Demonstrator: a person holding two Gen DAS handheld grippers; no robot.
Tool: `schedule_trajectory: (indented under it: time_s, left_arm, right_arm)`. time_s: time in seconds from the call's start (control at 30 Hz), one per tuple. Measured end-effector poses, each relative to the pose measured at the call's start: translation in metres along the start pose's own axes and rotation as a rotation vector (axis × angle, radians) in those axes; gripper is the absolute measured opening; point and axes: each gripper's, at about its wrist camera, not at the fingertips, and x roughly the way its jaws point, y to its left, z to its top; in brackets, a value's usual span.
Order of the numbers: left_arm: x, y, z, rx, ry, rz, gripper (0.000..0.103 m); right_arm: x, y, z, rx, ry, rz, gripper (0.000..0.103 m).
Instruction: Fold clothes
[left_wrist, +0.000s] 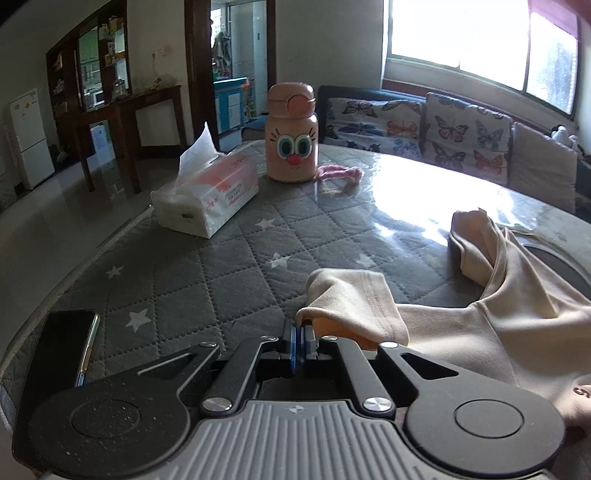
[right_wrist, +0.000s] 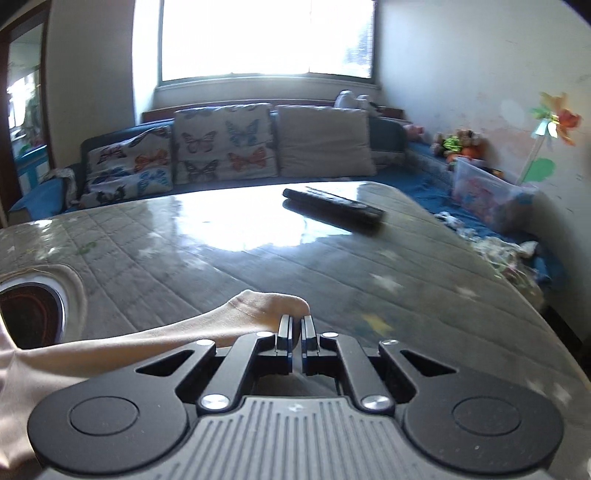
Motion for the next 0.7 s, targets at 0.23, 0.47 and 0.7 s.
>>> schedule_trajectory:
  time_s: [0.23, 0.47, 0.7]
  left_arm:
    - [-0.025, 0.0, 0.002, 0.017, -0.022, -0.114, 0.003]
    - [-0.025, -0.001, -0.004, 0.058, 0.024, -0.144, 0.003]
    - [-0.027, 0.008, -0.013, 0.077, 0.049, -0.125, 0.02]
  right_arm:
    - [-0.046, -0.023, -0.027, 0.001, -0.006, -0.06, 0.003]
    - [-0.084, -0.037, -0.049, -0.007, 0.007, -0.103, 0.004]
    - [-0.09, -0.031, -0.052, -0.041, 0.028, -0.11, 0.008]
